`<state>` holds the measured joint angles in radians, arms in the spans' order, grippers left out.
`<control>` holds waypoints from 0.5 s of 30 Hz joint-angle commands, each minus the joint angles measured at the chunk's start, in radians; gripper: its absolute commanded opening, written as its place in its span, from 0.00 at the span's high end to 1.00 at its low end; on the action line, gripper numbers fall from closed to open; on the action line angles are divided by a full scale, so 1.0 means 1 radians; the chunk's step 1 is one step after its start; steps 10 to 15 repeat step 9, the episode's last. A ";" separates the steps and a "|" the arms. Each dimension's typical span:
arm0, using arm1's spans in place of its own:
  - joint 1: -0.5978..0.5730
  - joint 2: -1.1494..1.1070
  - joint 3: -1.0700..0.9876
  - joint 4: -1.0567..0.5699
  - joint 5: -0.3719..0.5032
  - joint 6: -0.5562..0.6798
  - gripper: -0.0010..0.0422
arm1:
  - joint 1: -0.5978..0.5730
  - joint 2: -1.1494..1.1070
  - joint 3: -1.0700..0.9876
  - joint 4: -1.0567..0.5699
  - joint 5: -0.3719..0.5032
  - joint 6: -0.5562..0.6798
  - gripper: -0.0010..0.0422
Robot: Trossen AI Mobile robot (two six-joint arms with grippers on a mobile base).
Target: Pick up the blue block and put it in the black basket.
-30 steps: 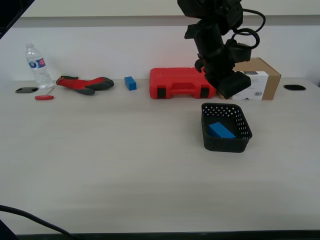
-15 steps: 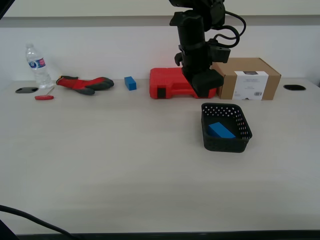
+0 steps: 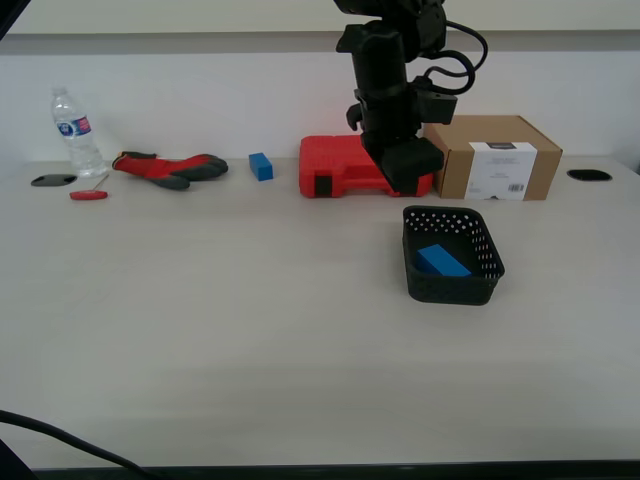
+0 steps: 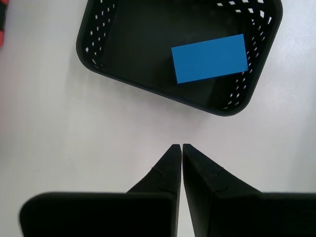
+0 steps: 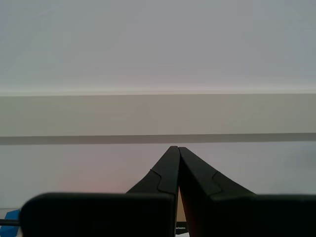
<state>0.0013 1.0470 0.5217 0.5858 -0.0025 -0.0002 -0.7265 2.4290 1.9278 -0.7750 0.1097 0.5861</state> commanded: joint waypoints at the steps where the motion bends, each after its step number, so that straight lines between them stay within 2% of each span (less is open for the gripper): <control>1: 0.000 0.000 0.002 0.004 0.000 0.000 0.98 | 0.000 0.000 0.001 0.001 0.003 0.002 0.98; 15: 0.000 0.000 0.002 0.005 0.000 0.000 0.98 | 0.000 0.000 0.001 0.007 0.003 0.002 0.98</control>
